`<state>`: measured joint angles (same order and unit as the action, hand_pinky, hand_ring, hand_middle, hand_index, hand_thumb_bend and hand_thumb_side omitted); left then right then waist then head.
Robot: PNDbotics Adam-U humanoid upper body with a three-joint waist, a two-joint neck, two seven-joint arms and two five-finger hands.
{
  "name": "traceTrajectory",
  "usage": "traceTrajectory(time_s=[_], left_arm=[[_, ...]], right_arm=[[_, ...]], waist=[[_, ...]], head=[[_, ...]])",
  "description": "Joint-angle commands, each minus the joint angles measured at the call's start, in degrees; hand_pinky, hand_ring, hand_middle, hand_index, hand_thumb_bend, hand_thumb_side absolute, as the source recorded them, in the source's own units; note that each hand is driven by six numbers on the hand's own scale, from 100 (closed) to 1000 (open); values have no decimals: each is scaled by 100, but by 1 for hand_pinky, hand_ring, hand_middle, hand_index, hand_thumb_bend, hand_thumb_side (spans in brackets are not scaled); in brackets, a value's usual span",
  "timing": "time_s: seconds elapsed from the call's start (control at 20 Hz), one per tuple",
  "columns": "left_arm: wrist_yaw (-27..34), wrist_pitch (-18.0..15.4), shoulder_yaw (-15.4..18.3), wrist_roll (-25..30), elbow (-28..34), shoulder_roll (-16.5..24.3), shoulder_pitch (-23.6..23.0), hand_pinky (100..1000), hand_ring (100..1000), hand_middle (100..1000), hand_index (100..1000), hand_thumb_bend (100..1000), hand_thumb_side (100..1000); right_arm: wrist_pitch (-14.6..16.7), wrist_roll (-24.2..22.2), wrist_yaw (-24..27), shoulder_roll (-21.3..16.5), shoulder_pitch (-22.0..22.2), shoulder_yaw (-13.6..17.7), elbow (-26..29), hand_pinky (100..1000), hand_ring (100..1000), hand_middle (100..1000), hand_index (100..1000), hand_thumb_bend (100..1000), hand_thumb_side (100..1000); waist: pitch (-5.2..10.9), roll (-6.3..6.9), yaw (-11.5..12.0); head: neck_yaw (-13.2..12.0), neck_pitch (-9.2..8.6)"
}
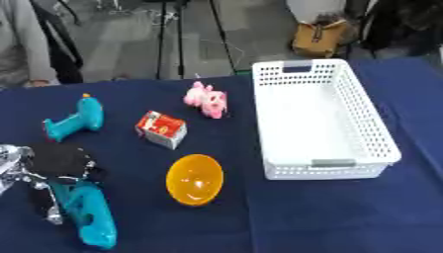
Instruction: Pick up objects on the table and place them in the box.
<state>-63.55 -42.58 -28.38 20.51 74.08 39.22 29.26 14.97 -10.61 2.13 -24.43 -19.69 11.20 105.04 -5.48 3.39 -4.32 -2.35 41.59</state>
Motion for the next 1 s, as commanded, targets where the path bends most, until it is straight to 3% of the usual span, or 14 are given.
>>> traceTrajectory(time_s=[0.05, 0.15, 0.2, 0.25, 0.4, 0.45, 0.65, 1.0], left_arm=[[-78, -90, 78, 11, 5, 99, 111, 667, 639, 621, 748, 782, 402], [-110, -91, 78, -20, -9, 95, 112, 667, 639, 621, 748, 782, 402], [-121, -93, 78, -32, -14, 94, 112, 625, 606, 602, 732, 782, 402], [-134, -83, 83, -35, -27, 94, 112, 621, 598, 594, 723, 693, 322], [-172, -38, 105, -44, -65, 88, 108, 566, 545, 558, 690, 631, 282], [-177, -22, 114, -55, -72, 87, 106, 508, 500, 526, 658, 567, 240], [-78, 104, 198, -86, -8, 171, 98, 472, 472, 490, 613, 415, 133], [527, 469, 388, 316, 399, 608, 132, 471, 468, 482, 600, 393, 142]], right_arm=[[4, -14, 39, -76, -94, 23, 36, 481, 546, 614, 801, 140, 572], [4, -14, 39, -75, -94, 23, 37, 481, 546, 614, 801, 140, 572], [4, -14, 39, -75, -94, 23, 37, 480, 545, 613, 801, 141, 563], [3, -15, 39, -74, -92, 23, 35, 480, 545, 614, 801, 140, 572], [5, -16, 40, -71, -92, 25, 34, 481, 545, 614, 801, 141, 572], [5, -16, 40, -70, -92, 27, 33, 481, 545, 614, 801, 141, 572], [5, -13, 37, -69, -89, 38, 29, 481, 545, 614, 801, 142, 573], [6, -2, 30, -83, -90, 50, 30, 481, 544, 614, 801, 143, 574]], waist=[[50, -26, -5], [50, -26, -5], [50, -26, -4], [50, -27, -3], [50, -33, 2], [50, -35, 3], [48, -42, 8], [53, -27, 15]], head=[[18, -22], [18, -24], [19, -25], [21, -30], [32, -42], [37, -45], [49, -72], [61, -108]])
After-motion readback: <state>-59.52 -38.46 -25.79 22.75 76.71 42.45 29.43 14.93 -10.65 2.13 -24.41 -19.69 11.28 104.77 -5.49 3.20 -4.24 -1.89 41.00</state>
